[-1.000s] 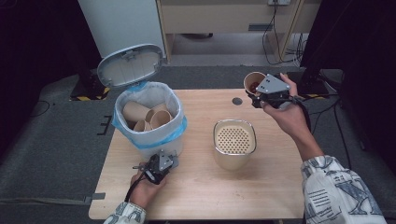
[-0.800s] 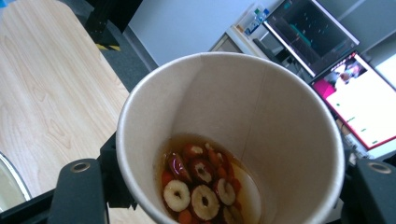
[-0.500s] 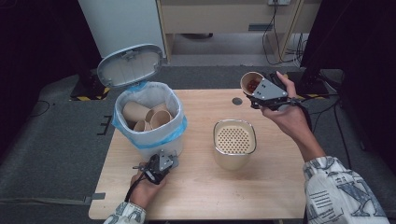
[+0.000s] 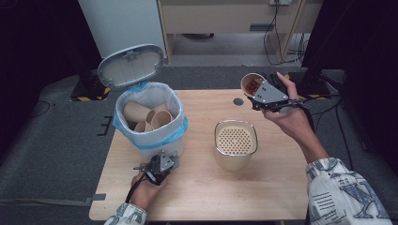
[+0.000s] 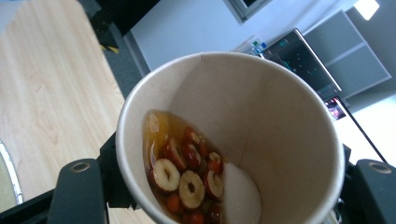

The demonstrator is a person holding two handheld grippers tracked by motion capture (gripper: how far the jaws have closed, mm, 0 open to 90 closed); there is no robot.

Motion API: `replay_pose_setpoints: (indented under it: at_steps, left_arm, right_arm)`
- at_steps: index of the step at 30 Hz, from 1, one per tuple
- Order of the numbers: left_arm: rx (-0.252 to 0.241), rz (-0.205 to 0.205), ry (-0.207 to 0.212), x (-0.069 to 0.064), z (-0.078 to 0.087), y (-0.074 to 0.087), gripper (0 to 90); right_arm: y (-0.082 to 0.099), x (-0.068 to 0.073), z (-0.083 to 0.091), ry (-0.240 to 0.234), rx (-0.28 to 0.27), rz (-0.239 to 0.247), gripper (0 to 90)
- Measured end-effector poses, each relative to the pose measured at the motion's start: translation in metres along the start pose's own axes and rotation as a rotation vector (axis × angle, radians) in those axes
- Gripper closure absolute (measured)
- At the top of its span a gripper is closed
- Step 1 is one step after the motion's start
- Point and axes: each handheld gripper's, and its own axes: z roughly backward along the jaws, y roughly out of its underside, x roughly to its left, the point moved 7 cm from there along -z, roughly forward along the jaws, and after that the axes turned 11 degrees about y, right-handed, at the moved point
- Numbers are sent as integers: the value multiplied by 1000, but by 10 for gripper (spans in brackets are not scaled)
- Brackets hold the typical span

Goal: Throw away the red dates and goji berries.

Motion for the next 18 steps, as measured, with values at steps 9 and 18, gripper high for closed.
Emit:
replay_pose_setpoints:
  at_steps: [9,18]
  left_arm:
    - [0,0,0,0,0,0,899]
    - [-3,1,-1,0,0,0,899]
  right_arm:
    - [-3,-3,3,8,3,5,291]
    - [-7,1,5,-5,-6,29,290]
